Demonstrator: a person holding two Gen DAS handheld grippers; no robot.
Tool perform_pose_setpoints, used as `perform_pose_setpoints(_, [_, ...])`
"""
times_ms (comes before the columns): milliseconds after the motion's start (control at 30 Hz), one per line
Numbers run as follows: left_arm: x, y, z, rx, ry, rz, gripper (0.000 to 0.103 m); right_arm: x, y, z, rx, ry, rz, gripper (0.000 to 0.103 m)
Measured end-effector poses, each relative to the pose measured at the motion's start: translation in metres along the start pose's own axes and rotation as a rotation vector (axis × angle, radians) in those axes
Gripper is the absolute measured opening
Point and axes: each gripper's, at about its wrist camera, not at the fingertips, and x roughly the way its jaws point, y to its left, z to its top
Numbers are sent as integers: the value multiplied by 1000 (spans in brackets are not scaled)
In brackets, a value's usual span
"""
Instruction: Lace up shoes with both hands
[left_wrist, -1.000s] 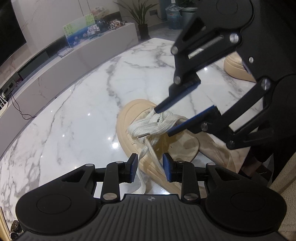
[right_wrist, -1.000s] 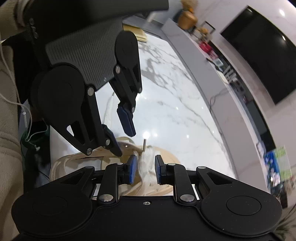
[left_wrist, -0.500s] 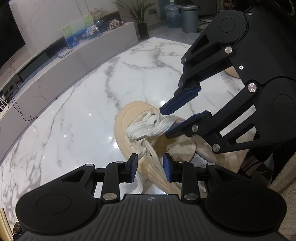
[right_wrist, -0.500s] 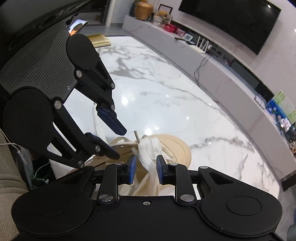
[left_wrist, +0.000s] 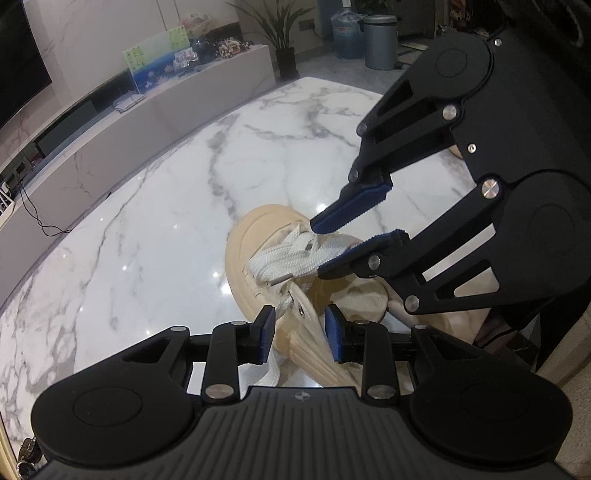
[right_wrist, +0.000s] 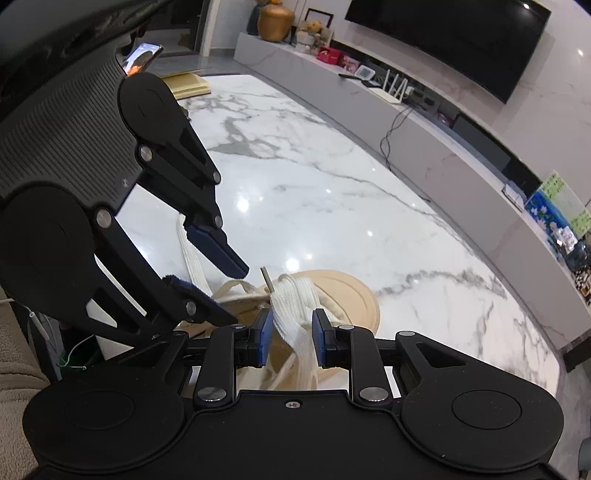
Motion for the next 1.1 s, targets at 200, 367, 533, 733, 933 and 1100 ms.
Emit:
perform_pose_setpoints(200, [-4,1,-1,-25,-19,-19,28,2,-2,3,1,-18,11,21])
perform_pose_setpoints(367, [-6,-1,-1,-2,-17,-8,22,8,-3,3,-15,-30,44,20])
perform_pose_setpoints(533, [-6,0,-4,-11,-5,-4,16,14,-1,5,-22,-21,63,5])
perform_pose_setpoints(733, [-9,-1,-2,-12,-11,1,16,5,-1,5,2,-45,74,3])
perform_pose_setpoints(933, [-12,-3,0,-4,-24,4,15,-5,-4,0,38,-53,35,3])
perform_pose_setpoints(1100, [-11,-1,-1,-16,-20,1,13,-14,-3,-1,43,-62,28,3])
